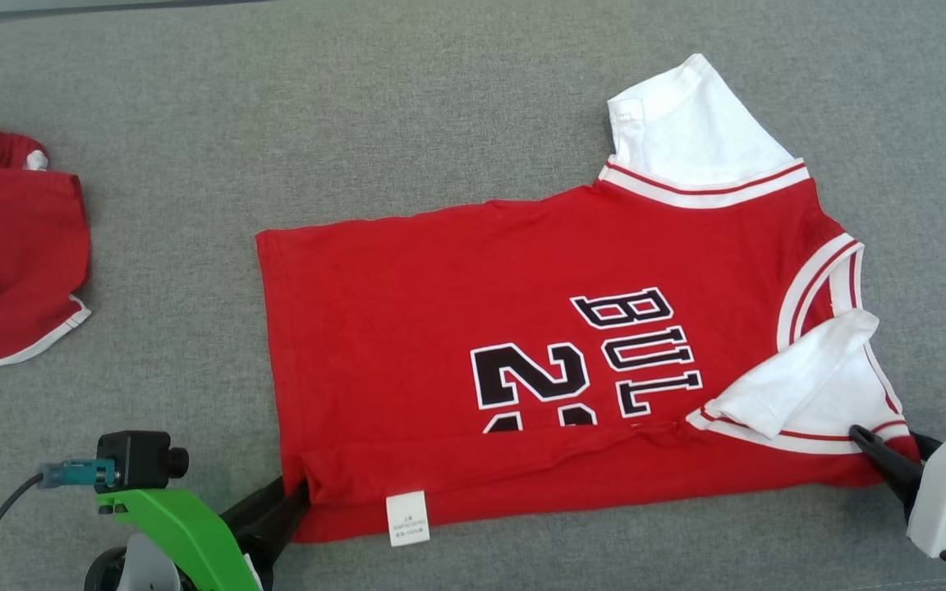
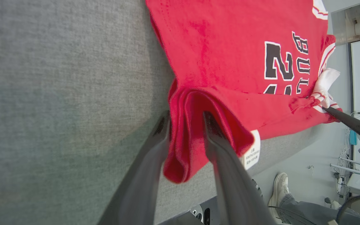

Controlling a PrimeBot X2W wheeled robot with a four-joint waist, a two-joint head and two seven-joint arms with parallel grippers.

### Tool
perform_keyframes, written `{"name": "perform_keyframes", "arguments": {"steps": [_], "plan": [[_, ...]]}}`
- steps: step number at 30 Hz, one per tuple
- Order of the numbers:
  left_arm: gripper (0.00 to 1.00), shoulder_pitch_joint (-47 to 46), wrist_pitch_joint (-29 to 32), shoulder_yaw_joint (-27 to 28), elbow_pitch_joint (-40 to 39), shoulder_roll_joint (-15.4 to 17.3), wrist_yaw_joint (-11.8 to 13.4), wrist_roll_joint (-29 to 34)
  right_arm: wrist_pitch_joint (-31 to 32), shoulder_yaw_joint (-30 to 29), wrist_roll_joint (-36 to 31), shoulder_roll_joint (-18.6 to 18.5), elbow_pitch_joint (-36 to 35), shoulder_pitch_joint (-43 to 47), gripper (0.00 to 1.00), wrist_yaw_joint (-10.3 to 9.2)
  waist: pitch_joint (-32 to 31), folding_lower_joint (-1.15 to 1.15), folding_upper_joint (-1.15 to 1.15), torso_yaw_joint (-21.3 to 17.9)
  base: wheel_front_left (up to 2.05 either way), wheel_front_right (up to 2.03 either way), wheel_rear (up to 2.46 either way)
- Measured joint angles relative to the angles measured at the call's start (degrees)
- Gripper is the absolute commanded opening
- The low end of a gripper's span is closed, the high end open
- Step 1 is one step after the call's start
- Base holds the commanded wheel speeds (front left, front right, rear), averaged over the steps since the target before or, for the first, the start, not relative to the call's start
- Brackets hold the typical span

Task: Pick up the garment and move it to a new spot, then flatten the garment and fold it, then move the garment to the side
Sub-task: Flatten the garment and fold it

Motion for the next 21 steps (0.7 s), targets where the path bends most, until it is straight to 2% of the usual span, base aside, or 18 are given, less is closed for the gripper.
{"name": "perform_keyframes", "arguments": {"steps": [6, 12, 17, 21], "plan": [[1.00, 0.0, -1.9, 2.6, -2.0, -0.2, 1.2, -0.5, -3.3, -0.1, -1.6, -1.0, 0.4, -1.8, 1.00, 0.00, 0.9, 0.00, 0.00, -0.1, 0.00, 0.00, 0.00], [1.00, -2.4, -4.9, 6.8, -1.1, -0.6, 4.5, -0.3, -8.7, -1.5, -5.3, -1.9, -0.9, -7.7, 1.00, -0.01, 2.0, 0.00, 0.00, 0.1, 0.00, 0.00, 0.00], [1.00, -9.8, -6.2, 7.4, -0.5, -0.3, 4.3, 3.2, -9.5, 0.5, -8.2, -3.4, -1.0, -17.7, 1.00, -0.04, 4.6, 0.00, 0.00, 0.3, 0.00, 0.00, 0.00], [1.00, -18.5, -4.8, 5.3, 2.5, -2.0, 3.7, 4.6, -7.2, 4.0, -9.9, -4.7, 1.0, -27.0, 1.00, -0.03, 7.6, 0.00, 0.00, 0.9, 0.00, 0.00, 0.00]]}}
